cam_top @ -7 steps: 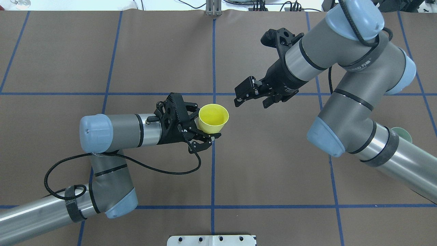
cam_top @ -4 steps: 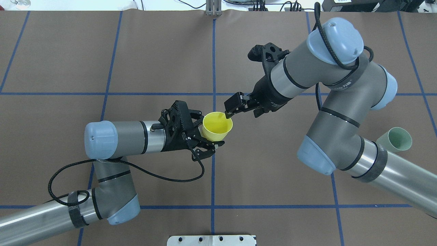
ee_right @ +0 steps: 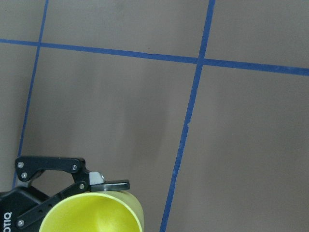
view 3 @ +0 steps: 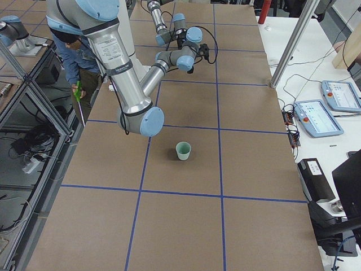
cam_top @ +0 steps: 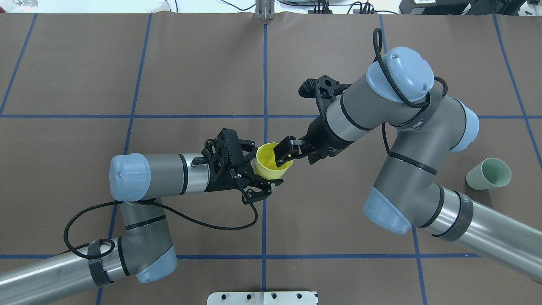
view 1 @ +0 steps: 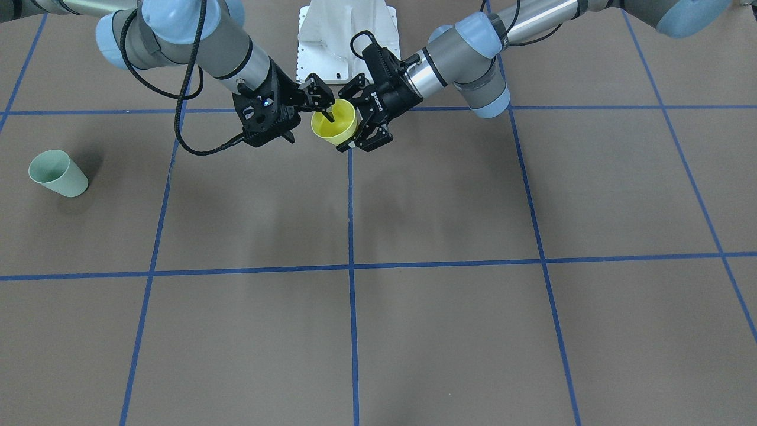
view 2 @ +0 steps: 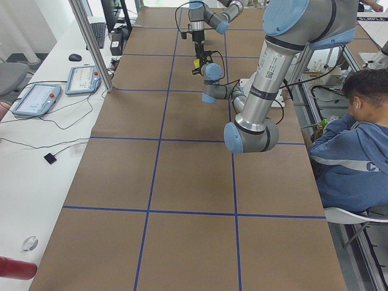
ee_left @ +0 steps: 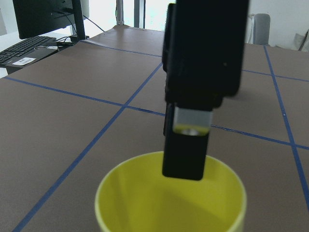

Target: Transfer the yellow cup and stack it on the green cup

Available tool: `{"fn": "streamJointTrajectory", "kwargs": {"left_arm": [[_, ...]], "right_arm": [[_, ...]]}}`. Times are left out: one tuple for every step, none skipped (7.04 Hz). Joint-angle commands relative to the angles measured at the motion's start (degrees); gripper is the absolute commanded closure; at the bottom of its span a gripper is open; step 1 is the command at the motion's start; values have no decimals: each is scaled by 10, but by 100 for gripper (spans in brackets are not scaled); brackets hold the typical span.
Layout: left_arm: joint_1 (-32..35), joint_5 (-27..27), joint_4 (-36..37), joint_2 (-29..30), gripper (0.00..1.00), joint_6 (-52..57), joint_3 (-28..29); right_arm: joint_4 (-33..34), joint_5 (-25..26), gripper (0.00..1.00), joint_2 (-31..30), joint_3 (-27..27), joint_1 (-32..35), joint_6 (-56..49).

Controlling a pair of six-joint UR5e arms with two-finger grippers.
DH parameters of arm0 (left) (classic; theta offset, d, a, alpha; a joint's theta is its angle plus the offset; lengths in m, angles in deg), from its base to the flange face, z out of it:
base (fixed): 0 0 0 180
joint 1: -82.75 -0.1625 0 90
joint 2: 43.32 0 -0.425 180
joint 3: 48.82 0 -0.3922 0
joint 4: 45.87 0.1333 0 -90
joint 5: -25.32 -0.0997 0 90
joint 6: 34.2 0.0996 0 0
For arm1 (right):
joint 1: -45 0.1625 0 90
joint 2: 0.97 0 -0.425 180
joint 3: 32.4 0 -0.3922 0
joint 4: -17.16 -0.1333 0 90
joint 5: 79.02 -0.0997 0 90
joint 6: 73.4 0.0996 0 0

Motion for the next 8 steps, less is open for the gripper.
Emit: {"fn": "streamJointTrajectory", "kwargs": {"left_arm": [[-9,-1,-1,2,100,4,2],[-11,-2,-1,2,100,8,1],[-14,-3,-1,3,100,10,1],[-18,-4,-1,4,100,10,1],[-20,-4,-1,5,100,10,1],[-20,-4,-1,8,100,10,1],[-20,-4,-2,9,84,10,1],[-21,-4,-4,9,78,10,1]], "right_arm": [[-1,-11,38,0,-1,-5,1],[-1,-13,39,-1,-1,-6,1],[-1,-15,51,-1,-1,-6,2],[-2,-16,74,0,-2,-6,2],[-2,-17,100,0,-4,-5,2],[-2,-25,100,-2,-4,-3,2],[-2,-32,100,-3,-5,-2,3],[-2,-33,100,-3,-5,-1,3]]}}
